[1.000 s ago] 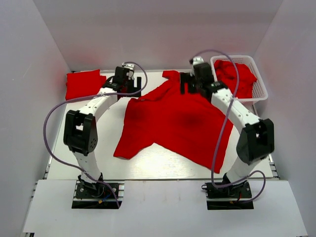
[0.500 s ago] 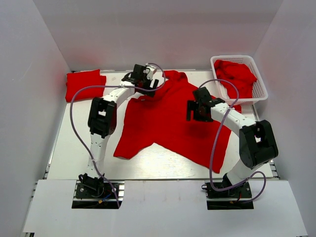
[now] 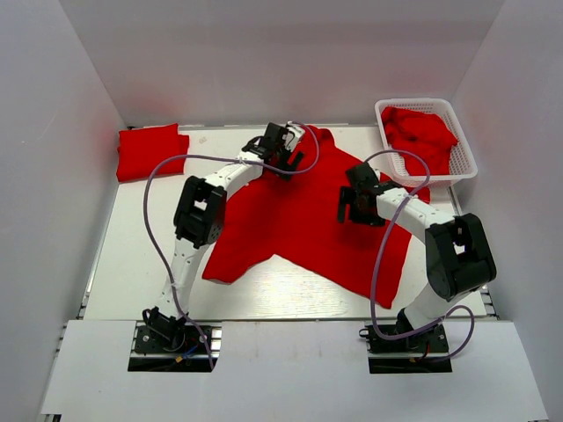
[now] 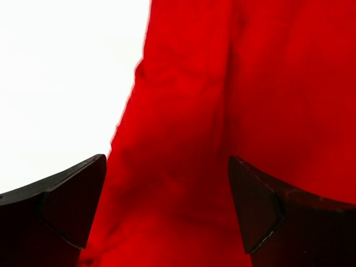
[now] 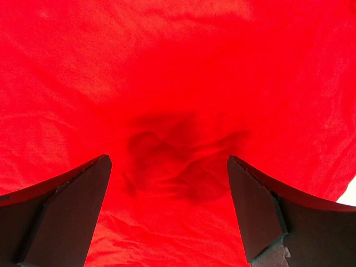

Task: Fold and stack the t-shirts
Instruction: Flatten out the tshirt

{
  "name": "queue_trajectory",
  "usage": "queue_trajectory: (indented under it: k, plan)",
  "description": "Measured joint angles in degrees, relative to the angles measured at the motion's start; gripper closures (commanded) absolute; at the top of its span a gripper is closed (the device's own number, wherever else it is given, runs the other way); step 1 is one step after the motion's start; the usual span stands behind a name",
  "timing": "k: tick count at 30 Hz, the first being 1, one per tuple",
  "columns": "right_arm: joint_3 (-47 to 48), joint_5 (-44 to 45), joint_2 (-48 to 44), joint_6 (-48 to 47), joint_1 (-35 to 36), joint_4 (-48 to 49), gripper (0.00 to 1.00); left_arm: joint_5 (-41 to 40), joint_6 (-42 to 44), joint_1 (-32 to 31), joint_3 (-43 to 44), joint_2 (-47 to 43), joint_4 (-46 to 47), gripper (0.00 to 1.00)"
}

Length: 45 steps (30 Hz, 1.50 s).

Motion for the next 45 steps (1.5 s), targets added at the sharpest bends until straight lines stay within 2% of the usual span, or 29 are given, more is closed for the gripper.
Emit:
queue_trajectory:
  k: [4, 12, 25, 35, 37, 39, 42, 45]
  plan:
    - [-1.4, -0.02, -0.07, 0.11, -0.33, -0.04, 0.1, -3.45, 0.7, -0.04, 3.08, 4.15, 0.22, 0.0]
    - [-3.41, -0.57, -0.7, 0.09, -1.07, 0.13, 0.1, -11.65, 0.11, 0.02, 6.01, 6.23, 1.33, 0.0]
    - [-5.92, -2.32, 0.94, 0.11, -2.03, 0.11, 0.1, -20.26, -2.27, 2.58, 10.86, 8.7, 3.37, 0.01]
    - [-5.92, -2.84, 0.94, -0.13, -2.45, 0.0, 0.1, -20.11, -7.23, 8.09, 16.17, 13.86, 3.8, 0.01]
    - [-5.92, -2.95, 0.94, -0.28, -2.47, -0.02, 0.1, -19.39, -8.48, 9.27, 16.94, 14.34, 3.87, 0.08]
    - [-5.92, -2.99, 0.94, -0.37, -2.47, -0.02, 0.1, -18.62, -9.73, 10.25, 16.94, 14.34, 3.78, 0.11]
    - [-5.9, -2.99, 0.94, -0.52, -2.49, -0.07, 0.1, -17.25, -10.97, 11.3, 16.33, 14.27, 4.04, 0.11]
    - [-5.03, -3.06, 1.44, -1.05, -2.51, -1.27, 0.1, -16.68, -13.09, 11.82, 12.0, 12.09, 5.6, 0.11]
